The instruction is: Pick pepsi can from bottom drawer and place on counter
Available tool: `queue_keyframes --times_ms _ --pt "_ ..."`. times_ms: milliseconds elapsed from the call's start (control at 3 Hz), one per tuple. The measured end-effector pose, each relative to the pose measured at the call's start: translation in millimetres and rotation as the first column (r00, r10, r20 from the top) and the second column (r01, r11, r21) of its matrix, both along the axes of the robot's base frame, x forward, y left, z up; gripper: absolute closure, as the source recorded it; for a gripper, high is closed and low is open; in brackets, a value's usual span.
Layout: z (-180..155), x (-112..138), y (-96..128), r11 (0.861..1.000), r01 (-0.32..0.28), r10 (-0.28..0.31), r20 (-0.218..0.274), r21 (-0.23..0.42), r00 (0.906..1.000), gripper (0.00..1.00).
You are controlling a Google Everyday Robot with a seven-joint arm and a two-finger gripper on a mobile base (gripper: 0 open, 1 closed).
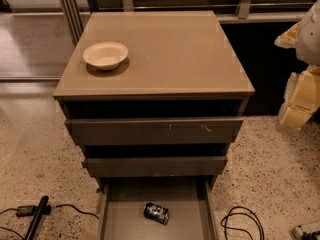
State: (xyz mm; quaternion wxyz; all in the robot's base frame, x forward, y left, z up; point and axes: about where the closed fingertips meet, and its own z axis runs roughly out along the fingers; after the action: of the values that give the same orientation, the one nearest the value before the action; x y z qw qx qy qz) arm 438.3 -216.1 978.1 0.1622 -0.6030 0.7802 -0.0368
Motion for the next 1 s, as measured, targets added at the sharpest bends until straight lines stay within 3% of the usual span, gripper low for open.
queue_keyframes --times_ms 667,1000 --pt "-4 -1 4 1.000 -0.019 0.019 0.005 0.006 0.9998 0.00" --pt "-30 -5 13 0.997 -0.053 0.053 -0.011 0.058 0.9985 0.00"
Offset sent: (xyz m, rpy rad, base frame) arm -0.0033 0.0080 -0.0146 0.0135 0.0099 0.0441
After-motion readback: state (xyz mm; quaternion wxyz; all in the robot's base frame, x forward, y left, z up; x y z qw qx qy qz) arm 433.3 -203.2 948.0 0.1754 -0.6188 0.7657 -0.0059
